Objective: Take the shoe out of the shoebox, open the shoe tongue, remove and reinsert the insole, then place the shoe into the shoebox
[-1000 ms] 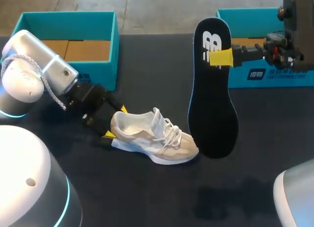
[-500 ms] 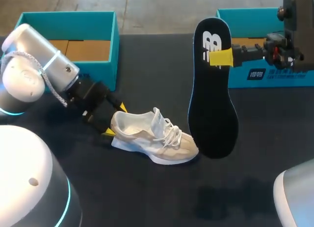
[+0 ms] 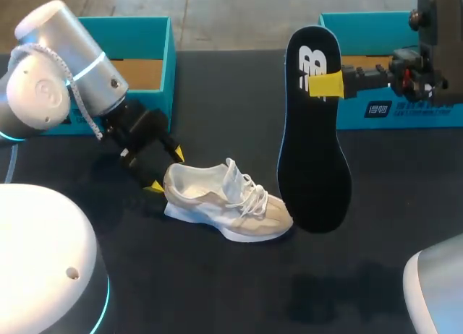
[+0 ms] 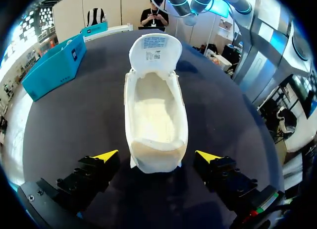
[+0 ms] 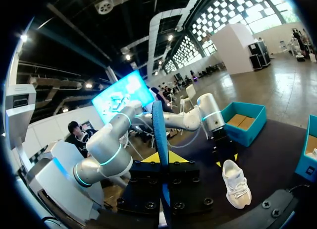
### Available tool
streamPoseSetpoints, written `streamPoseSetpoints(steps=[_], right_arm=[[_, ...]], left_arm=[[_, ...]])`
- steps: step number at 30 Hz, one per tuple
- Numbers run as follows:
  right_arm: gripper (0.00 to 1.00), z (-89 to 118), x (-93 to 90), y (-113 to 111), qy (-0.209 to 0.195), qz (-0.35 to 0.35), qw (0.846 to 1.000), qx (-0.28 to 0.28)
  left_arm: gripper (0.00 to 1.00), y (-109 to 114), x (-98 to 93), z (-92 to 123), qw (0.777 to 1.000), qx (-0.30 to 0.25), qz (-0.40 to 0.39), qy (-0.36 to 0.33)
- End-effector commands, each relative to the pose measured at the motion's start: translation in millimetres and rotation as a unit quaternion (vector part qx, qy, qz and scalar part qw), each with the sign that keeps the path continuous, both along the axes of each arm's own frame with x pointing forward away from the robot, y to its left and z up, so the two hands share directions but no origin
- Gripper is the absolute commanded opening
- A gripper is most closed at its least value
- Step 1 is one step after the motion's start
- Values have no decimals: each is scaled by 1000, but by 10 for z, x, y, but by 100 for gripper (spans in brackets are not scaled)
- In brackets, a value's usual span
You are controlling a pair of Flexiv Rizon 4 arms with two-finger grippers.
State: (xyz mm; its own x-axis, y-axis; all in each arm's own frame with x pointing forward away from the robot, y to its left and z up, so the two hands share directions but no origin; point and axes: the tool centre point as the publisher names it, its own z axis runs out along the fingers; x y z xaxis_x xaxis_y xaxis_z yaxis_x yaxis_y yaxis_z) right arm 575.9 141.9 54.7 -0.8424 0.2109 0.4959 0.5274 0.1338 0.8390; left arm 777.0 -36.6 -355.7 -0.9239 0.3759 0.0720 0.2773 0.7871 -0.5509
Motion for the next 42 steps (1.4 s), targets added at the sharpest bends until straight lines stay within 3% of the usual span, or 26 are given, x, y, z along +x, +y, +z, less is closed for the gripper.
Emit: streamPoseSetpoints(steps=[1,12,31,42], right_arm=[[0,19,36,33,1,2,1000,-2],[0,19,36,33,1,2,1000,-2],[0,19,36,33,1,2,1000,-2],[0,19,36,33,1,2,1000,-2]], left_arm=[[100,-8,29,167,999,30,-11,-11],[100,-239,149,423,994,91,-26,-48],[100,-702,153,154,979,161,-50,-117],[100,-908,141,-12,978,168,-55,-111]])
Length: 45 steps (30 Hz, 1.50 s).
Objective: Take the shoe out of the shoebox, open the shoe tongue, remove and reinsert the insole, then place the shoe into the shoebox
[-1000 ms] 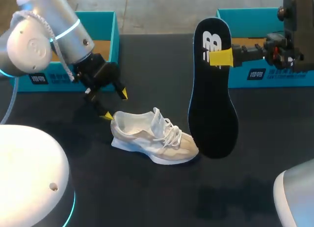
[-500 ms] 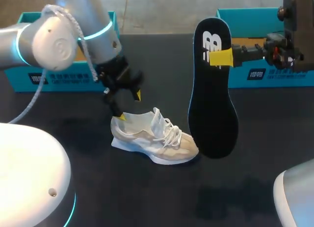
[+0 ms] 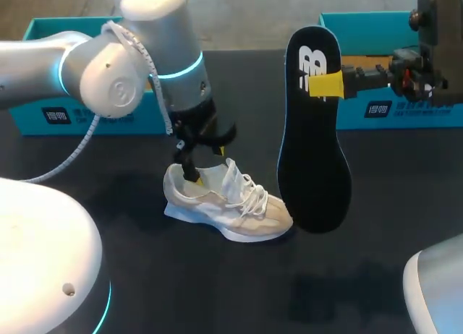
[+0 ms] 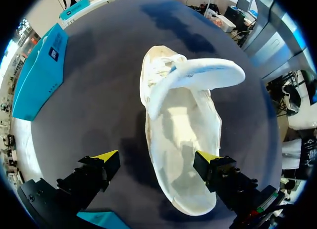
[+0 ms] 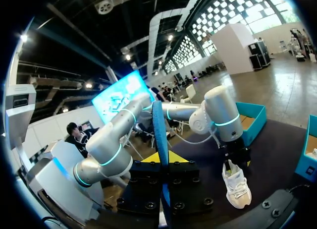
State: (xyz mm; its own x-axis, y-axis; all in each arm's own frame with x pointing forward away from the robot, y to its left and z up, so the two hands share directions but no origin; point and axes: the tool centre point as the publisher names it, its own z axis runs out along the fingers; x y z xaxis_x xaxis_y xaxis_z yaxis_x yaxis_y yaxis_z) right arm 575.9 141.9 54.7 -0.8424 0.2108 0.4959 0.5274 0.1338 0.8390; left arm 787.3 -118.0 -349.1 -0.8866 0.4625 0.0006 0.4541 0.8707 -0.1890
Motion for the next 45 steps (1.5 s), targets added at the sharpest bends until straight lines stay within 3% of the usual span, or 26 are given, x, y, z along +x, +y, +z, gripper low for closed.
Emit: streamPoseSetpoints(steps=[1,18,24,26,29,35,40,45], right_arm=[[0,19,36,33,1,2,1000,-2],[0,19,36,33,1,2,1000,-2],[0,19,36,33,1,2,1000,-2],[0,19,36,33,1,2,1000,-2],[0,19,36,33,1,2,1000,-2],[0,19,36,33,1,2,1000,-2],[0,19,36,33,1,2,1000,-2],[0,19,36,33,1,2,1000,-2]], left_arm=[[100,-113,33,-94,1000,6,-1,5],[100,-215,74,-284,1000,20,1,4],[87,-210,82,-355,1000,26,3,7],[79,-212,88,-364,1000,27,3,8],[53,-209,101,-374,1000,29,4,8],[40,-200,104,-392,999,32,2,12],[0,-185,104,-392,999,30,-2,12],[0,-159,107,-383,1000,28,-5,11]])
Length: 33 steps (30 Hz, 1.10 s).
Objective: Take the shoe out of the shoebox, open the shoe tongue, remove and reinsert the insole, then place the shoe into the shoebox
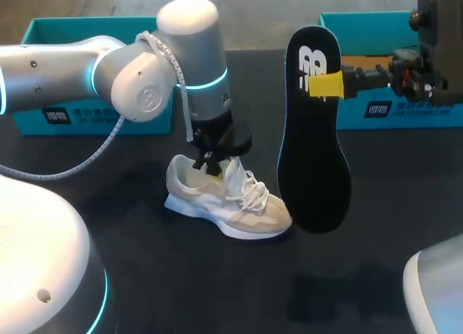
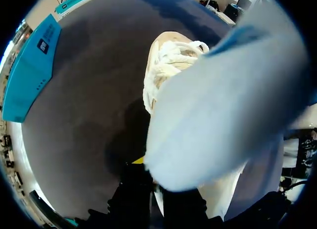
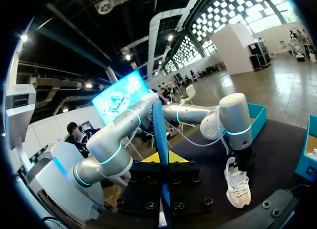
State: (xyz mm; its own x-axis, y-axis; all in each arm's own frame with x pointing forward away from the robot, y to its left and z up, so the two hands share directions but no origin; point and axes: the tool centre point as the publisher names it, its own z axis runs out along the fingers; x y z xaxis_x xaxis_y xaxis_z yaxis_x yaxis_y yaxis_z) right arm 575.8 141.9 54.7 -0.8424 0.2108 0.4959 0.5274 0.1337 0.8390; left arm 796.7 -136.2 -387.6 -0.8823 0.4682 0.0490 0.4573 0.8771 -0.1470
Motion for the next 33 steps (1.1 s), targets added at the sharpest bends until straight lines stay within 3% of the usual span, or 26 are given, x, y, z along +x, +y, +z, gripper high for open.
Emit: streamPoseSetpoints(steps=[1,17,33], right_arm=[[0,19,36,33,1,2,1000,-2],[0,19,36,33,1,2,1000,-2],[0,19,36,33,1,2,1000,-2]], left_arm=[[0,28,13,6,1000,-3,-3,0],[0,82,-28,278,999,-27,-23,-10],[0,119,-151,593,991,-40,-114,-58]])
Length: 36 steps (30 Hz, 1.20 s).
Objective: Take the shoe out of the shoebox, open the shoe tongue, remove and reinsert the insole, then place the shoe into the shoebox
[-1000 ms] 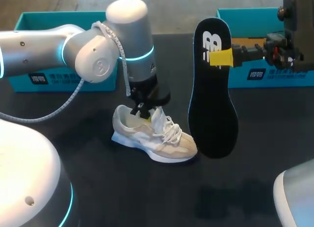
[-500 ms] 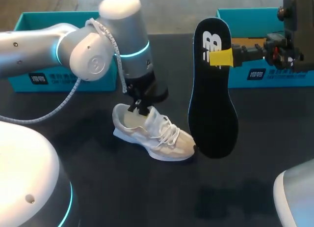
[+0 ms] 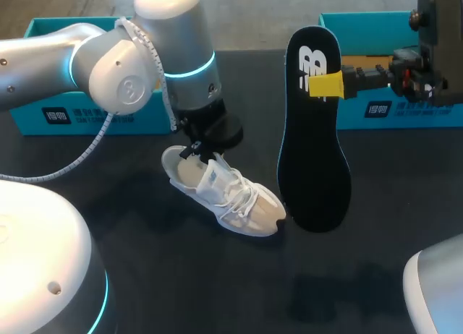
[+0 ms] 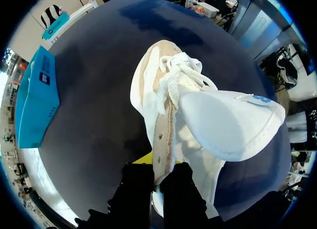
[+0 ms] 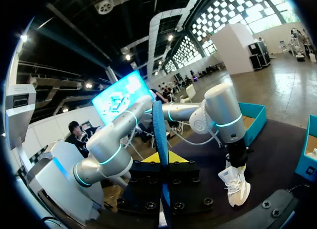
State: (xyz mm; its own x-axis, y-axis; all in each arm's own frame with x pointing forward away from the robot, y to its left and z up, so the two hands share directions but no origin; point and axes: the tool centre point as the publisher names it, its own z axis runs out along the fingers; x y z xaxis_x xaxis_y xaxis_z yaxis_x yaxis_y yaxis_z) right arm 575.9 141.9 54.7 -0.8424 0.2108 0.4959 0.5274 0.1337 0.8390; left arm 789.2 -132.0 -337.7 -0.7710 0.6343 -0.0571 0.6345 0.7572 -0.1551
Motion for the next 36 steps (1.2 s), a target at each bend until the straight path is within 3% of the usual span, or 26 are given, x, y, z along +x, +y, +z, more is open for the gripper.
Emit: streamPoseSetpoints(steps=[1,11,22,36], right_arm=[[0,19,36,33,1,2,1000,-2],[0,19,36,33,1,2,1000,-2],[0,19,36,33,1,2,1000,-2],[0,19,36,33,1,2,1000,-2]], left_arm=[[0,78,-82,105,999,-9,-24,-26],[0,110,-163,191,987,-13,-153,-55],[0,112,-303,294,955,0,-292,-62],[0,62,-529,252,917,17,-395,-47]])
